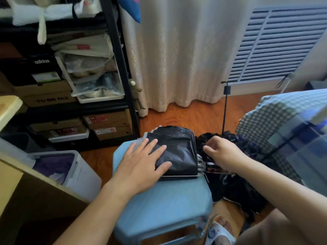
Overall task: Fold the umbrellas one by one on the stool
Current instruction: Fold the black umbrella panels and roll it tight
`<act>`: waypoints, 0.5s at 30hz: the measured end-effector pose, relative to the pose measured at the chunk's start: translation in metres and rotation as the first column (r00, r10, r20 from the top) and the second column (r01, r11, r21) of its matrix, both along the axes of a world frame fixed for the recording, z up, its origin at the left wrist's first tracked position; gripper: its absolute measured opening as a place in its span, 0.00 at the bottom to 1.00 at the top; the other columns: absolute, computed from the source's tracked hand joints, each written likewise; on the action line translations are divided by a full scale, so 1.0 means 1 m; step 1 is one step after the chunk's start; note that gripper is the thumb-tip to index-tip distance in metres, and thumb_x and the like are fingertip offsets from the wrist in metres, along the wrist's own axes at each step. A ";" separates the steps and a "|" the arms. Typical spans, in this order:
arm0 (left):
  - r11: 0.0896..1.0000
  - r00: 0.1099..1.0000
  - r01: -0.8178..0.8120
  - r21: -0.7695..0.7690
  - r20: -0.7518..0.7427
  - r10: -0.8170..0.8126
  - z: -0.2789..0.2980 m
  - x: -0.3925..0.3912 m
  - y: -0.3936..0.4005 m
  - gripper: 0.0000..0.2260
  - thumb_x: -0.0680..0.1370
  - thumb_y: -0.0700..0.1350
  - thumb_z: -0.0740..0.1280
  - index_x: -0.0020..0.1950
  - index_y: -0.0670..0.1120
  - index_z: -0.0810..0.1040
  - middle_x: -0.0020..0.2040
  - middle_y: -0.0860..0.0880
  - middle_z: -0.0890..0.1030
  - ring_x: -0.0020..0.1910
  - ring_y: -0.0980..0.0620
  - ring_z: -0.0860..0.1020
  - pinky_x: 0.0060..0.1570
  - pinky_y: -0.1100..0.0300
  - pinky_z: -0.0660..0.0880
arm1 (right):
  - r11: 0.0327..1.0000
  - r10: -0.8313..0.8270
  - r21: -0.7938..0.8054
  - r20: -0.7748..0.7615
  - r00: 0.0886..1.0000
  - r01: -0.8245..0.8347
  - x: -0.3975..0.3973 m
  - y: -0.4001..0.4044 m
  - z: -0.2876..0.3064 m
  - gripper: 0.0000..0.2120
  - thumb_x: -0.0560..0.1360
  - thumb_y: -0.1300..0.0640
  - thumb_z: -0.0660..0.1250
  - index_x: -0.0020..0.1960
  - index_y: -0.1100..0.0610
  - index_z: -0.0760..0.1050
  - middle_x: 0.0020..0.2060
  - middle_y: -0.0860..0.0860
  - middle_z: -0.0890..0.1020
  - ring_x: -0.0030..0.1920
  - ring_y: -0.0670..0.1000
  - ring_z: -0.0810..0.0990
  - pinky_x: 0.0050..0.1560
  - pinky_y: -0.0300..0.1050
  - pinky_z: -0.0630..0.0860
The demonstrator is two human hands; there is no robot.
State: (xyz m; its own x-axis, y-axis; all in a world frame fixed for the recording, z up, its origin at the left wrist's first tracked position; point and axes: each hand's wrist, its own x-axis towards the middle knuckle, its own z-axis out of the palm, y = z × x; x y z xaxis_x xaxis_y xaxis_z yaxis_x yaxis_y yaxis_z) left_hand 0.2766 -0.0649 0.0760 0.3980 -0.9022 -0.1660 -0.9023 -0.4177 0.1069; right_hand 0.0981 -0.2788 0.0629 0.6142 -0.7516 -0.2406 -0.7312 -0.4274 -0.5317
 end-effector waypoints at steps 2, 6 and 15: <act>1.000 1.000 -0.007 -0.010 -0.011 0.007 0.002 0.001 -0.005 0.29 0.82 0.69 0.45 0.82 0.62 0.53 0.84 0.57 0.51 0.83 0.54 0.46 0.80 0.49 0.44 | 0.980 -0.056 0.189 -0.061 0.997 0.066 -0.022 0.006 0.000 0.11 0.83 0.43 0.64 0.57 0.49 0.77 0.51 0.48 0.82 0.51 0.49 0.80 0.45 0.44 0.74; 0.997 0.998 -0.063 -0.042 -0.035 0.061 0.006 0.004 -0.006 0.34 0.79 0.72 0.41 0.82 0.61 0.57 0.84 0.55 0.53 0.83 0.52 0.47 0.80 0.47 0.48 | 0.758 -0.377 0.597 0.070 0.924 0.264 -0.043 0.012 -0.015 0.09 0.82 0.52 0.68 0.55 0.58 0.80 0.39 0.53 0.83 0.38 0.53 0.78 0.40 0.46 0.70; 0.677 0.344 -0.734 -0.059 -0.892 0.294 0.023 0.018 0.041 0.12 0.85 0.44 0.62 0.67 0.52 0.78 0.60 0.50 0.82 0.54 0.53 0.81 0.56 0.54 0.78 | 0.424 -0.562 0.903 0.207 0.801 0.064 -0.073 0.011 -0.007 0.09 0.81 0.70 0.62 0.60 0.64 0.74 0.50 0.62 0.81 0.39 0.53 0.85 0.41 0.43 0.80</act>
